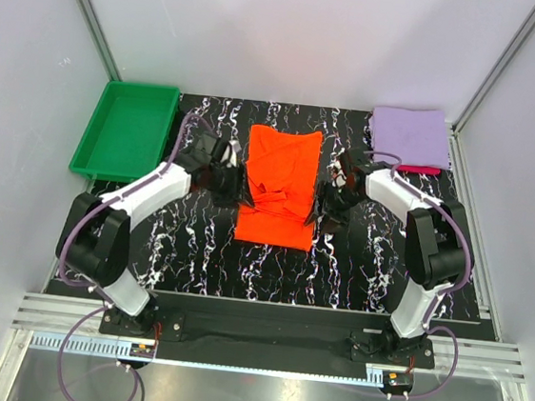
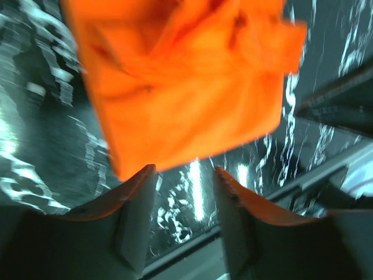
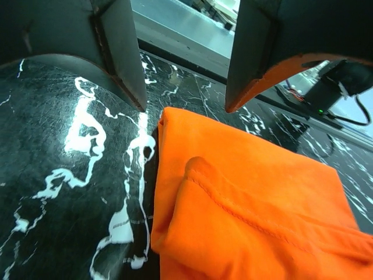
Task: Fold and stack the t-shirts
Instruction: Fold the tshirt
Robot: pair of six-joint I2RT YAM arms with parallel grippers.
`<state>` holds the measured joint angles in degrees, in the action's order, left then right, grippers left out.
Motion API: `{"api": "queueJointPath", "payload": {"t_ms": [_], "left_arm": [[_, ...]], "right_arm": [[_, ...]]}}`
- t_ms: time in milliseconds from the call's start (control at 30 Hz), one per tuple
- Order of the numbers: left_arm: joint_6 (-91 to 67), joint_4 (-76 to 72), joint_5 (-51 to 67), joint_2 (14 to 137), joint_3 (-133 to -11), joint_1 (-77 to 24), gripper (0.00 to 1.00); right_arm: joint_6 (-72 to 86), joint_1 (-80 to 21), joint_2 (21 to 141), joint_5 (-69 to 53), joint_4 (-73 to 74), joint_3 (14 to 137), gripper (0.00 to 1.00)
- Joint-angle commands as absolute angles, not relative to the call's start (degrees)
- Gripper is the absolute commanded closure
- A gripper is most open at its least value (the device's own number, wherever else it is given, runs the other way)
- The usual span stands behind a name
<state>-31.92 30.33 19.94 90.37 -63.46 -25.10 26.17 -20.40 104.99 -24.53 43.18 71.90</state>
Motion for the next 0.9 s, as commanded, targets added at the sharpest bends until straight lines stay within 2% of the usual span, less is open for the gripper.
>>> {"api": "queueJointPath", "payload": {"t_ms": [0, 267, 467, 867], "left_arm": [[-30.15, 29.88, 21.61, 92.02, -67.84, -21.01, 0.45], [-33.48, 33.39, 22.85, 102.12, -74.96, -19.34, 0.43], [-35.77, 34.01, 22.59, 105.99, -77.43, -19.34, 0.46], [-35.51, 33.84, 21.01, 110.30, -81.12, -19.16, 0.44]], "right_arm": [[27.50, -18.99, 105.82, -25.66, 40.87, 75.93, 0.36], [33.48, -16.79, 111.70, -29.00, 41.13, 81.29, 0.33], [36.38, -16.79, 114.26, -30.41, 39.82, 82.70, 0.41], [37.35, -16.79, 117.68, -30.76, 38.85, 84.11, 0.46]]}}
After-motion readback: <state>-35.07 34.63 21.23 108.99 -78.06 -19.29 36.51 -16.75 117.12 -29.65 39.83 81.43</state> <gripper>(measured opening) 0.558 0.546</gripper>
